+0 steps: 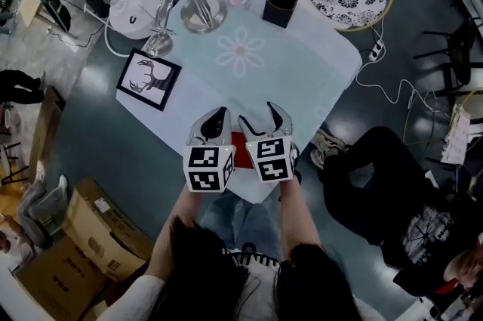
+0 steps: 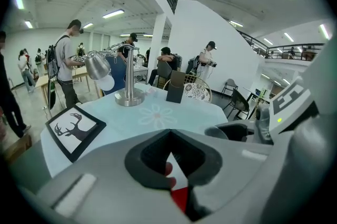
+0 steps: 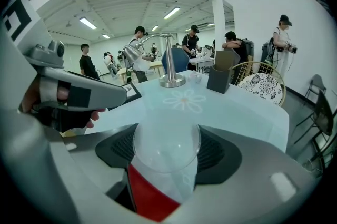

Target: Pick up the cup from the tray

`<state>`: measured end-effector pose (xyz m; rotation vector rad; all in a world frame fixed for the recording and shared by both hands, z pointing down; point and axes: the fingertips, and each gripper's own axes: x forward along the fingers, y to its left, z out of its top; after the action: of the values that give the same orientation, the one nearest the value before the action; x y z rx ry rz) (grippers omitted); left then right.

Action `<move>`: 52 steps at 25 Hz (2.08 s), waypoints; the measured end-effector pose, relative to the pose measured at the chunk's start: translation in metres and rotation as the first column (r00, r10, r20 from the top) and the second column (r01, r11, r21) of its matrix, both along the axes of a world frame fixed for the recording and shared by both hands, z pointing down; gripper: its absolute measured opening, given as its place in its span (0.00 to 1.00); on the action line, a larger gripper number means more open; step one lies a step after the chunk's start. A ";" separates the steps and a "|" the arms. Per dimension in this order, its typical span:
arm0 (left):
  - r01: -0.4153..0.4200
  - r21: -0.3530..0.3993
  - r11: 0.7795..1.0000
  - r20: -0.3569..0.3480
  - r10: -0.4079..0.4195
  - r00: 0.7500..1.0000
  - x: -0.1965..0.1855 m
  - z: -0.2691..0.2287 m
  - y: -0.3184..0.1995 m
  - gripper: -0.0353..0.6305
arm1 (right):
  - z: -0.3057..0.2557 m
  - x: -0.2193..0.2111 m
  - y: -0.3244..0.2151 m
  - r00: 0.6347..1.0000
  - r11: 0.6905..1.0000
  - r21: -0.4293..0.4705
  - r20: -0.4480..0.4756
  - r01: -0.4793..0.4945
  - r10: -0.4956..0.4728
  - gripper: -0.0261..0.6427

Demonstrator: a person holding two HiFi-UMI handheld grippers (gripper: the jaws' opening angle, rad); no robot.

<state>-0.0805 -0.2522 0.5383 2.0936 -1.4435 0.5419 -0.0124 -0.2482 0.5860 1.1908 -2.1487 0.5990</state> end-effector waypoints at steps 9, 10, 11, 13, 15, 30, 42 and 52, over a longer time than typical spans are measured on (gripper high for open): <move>0.065 0.019 0.998 0.014 -0.065 0.998 -0.005 0.011 -0.016 0.05 | 0.022 0.003 -0.019 1.000 1.000 -0.007 0.013 0.006 -0.006 0.55; 0.103 0.032 0.994 0.011 -0.104 0.995 -0.011 0.009 -0.018 0.05 | 0.024 0.003 -0.019 1.000 1.000 -0.006 0.014 0.007 -0.007 0.55; 0.129 0.038 0.991 0.007 -0.130 0.992 -0.016 0.007 -0.019 0.05 | 0.027 0.003 -0.020 1.000 1.000 -0.008 0.015 0.005 -0.005 0.55; 0.134 0.027 0.991 0.003 -0.134 0.991 -0.020 0.009 -0.018 0.05 | 0.031 0.004 -0.018 1.000 1.000 -0.020 0.024 -0.009 0.010 0.55; 0.118 0.017 0.993 0.012 -0.118 0.993 -0.020 0.013 -0.015 0.05 | 0.034 0.004 -0.016 0.999 0.999 -0.027 0.031 -0.019 0.020 0.55; 0.081 -0.069 0.994 0.019 -0.079 0.997 -0.013 0.036 0.008 0.05 | 0.026 0.002 -0.009 0.995 1.000 0.009 0.101 0.012 -0.013 0.69; 0.075 0.018 0.997 -0.008 -0.074 0.997 -0.011 -0.008 0.010 0.05 | -0.027 0.007 0.003 0.993 0.996 0.092 0.115 0.009 -0.019 0.69; 0.056 0.094 0.994 -0.033 -0.053 0.998 -0.007 -0.052 0.035 0.05 | -0.089 0.010 0.030 0.989 0.982 0.189 0.149 -0.022 -0.007 0.66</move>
<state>-0.0879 -0.2173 0.4858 2.1185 -1.5320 0.4265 -0.0022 -0.2187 0.4973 1.2906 -2.3727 0.5092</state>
